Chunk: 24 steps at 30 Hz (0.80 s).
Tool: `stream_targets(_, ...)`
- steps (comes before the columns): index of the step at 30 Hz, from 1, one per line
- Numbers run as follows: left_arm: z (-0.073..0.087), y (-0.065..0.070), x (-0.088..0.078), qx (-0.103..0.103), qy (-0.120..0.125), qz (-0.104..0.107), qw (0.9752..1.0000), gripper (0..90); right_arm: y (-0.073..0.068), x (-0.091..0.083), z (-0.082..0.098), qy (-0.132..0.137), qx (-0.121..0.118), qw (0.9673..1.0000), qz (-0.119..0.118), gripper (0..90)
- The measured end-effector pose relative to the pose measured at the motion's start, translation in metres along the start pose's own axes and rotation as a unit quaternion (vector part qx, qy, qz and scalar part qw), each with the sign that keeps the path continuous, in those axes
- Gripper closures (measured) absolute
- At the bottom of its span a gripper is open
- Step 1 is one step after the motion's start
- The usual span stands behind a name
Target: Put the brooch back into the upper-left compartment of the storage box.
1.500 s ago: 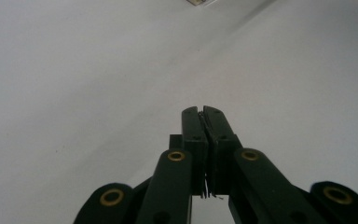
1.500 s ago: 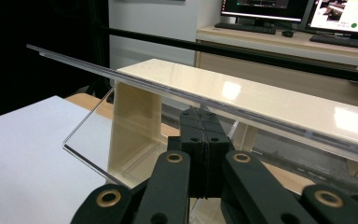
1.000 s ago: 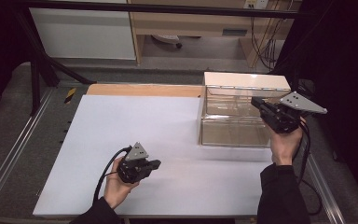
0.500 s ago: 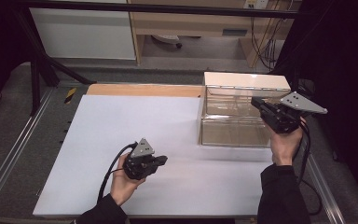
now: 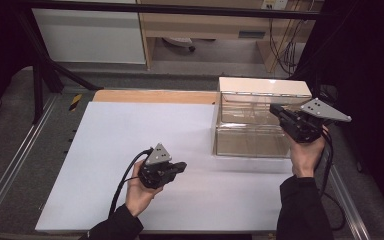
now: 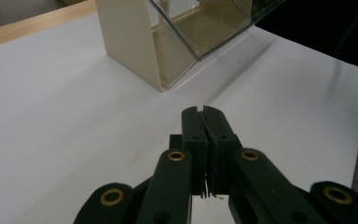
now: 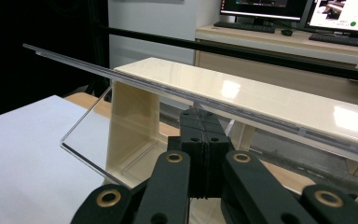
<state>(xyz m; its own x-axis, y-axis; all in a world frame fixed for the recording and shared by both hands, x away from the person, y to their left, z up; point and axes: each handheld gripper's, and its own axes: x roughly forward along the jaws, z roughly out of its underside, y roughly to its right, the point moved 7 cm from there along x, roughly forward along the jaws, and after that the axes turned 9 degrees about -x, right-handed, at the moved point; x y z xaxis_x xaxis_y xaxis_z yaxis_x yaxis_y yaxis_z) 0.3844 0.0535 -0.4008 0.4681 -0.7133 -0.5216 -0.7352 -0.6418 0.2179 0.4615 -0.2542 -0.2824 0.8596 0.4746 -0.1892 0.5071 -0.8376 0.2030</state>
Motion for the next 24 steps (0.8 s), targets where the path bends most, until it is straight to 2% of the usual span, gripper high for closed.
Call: stream_targets(24,-0.047,0.022,0.015,0.009,0.047,0.014,0.9988,88.1,0.000,0.000,0.000,0.000,0.000,1.0000,0.000,90.0)
